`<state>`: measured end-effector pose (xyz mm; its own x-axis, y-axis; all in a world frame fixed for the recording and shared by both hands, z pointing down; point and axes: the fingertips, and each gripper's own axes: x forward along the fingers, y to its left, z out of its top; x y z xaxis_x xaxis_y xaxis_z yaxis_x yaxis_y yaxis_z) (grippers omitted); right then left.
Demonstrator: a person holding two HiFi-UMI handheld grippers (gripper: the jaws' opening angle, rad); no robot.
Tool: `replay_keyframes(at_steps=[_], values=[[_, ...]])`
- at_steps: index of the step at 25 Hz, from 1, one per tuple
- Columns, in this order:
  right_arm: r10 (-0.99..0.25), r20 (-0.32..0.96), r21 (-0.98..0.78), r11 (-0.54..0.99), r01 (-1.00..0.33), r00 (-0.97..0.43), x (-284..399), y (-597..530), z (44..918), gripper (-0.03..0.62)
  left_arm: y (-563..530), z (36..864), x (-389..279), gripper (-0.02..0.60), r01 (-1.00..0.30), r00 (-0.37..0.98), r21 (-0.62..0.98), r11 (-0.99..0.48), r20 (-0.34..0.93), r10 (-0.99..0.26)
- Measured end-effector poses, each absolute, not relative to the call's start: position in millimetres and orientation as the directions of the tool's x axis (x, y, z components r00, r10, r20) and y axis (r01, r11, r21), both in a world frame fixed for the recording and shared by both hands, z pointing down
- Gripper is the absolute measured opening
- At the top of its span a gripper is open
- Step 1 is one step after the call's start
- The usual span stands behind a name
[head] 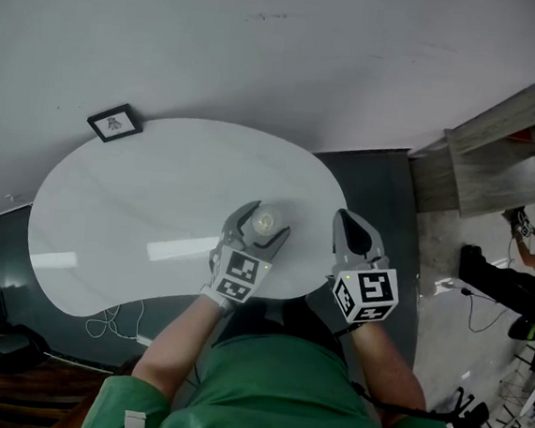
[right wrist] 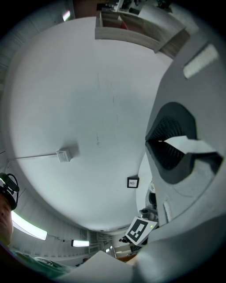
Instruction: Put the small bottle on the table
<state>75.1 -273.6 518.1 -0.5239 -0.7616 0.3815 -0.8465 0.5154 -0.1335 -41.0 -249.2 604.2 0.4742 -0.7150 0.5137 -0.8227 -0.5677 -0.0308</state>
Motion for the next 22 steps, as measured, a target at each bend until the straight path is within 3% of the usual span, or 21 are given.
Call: replay_keyframes(at_steps=[22], values=[[-0.725, 0.446, -0.16, 0.513, -0.843, -0.525, 70.4, -280.2, 544.8, -0.005, -264.7, 670.3, -45.5, 0.344, -0.823, 0.456, -0.009, -0.569, 0.587, -0.669]])
